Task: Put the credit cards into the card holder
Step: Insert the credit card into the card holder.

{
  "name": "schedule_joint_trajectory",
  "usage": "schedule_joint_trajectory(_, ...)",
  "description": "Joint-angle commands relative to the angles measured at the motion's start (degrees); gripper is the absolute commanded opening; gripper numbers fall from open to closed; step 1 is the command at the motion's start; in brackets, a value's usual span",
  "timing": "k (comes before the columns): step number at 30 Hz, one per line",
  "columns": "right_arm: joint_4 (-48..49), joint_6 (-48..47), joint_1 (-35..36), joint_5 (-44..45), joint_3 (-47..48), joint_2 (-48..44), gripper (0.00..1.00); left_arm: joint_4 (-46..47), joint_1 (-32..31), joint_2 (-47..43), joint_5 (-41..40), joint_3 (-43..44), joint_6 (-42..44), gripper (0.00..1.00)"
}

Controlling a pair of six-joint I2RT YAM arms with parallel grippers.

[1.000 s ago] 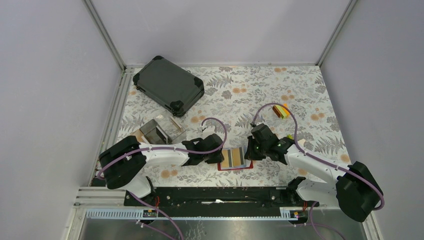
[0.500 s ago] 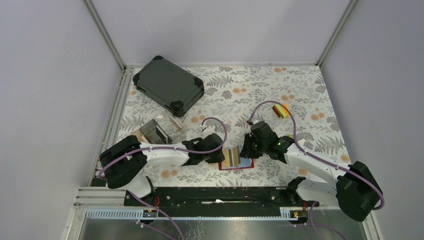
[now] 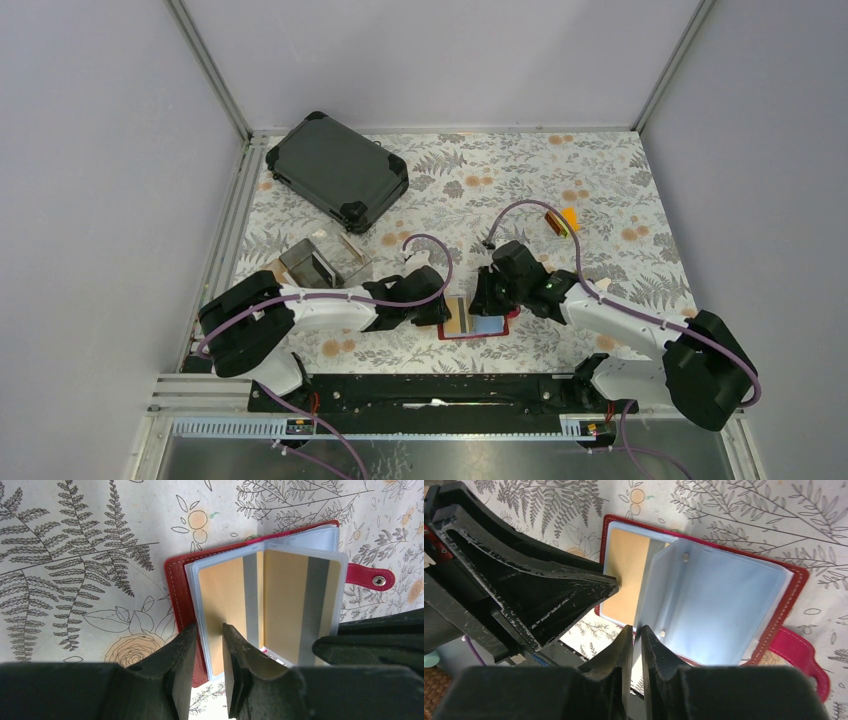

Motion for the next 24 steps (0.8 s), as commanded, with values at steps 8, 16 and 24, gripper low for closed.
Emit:
schedule_joint_trajectory(8,5.1,2.0,4.2,0.5,3.1,3.4,0.25,0.8,1.0,-5.2,-1.6,-2.3,0.3,0.42)
schedule_joint_trajectory(16,6.8,2.0,4.8,0.8,4.3,5.1,0.44,-1.3,2.0,-12.6,-5.0,-5.5,1.0,0.51)
schedule_joint_trajectory(24,9.2,2.1,5.9,0.6,5.7,7.7,0.45,-5.7,4.7,-19.7,-6.5,-6.8,2.2,0.53)
